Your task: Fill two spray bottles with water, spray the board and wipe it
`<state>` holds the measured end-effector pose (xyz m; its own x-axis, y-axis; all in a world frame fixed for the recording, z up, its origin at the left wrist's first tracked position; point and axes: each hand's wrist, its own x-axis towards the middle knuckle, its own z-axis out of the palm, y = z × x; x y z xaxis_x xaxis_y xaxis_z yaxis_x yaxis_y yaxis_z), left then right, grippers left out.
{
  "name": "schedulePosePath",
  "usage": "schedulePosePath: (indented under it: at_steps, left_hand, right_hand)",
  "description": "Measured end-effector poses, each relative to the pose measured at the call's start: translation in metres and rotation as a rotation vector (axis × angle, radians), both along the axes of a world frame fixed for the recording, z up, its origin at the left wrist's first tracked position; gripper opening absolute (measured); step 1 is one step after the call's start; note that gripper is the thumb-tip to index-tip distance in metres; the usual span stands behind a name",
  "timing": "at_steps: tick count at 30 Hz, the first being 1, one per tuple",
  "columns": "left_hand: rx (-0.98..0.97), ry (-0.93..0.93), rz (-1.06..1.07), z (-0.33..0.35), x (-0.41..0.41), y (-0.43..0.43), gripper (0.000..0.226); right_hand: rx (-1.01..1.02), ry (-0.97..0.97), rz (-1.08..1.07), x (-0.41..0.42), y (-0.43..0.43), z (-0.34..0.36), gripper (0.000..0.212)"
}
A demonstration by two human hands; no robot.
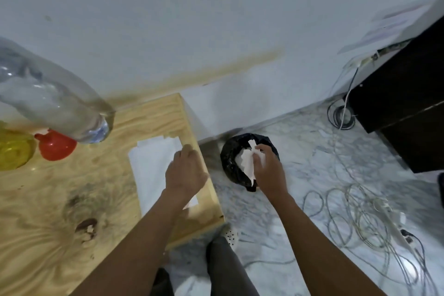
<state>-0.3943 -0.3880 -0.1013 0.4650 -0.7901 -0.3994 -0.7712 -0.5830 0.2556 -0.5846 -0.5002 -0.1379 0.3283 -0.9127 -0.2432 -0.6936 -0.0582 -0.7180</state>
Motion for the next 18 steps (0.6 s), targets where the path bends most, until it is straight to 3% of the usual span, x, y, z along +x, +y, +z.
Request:
schedulePosePath:
  at_steps: [4,13,18]
  left_hand:
    - [0.014,0.011,0.04,-0.003,0.002,-0.008,0.028]
    - [0.02,0.0,0.047,-0.003,0.001,-0.004,0.059]
    - [0.008,0.013,0.056,-0.001,-0.001,-0.005,0.061]
  right_hand:
    - [0.091,0.084,-0.018,-0.01,-0.045,-0.044,0.028]
    - [0.325,0.239,0.032,-0.015,-0.109,-0.111,0.056]
    - [0.289,0.204,0.048,-0.009,-0.099,-0.107,0.043]
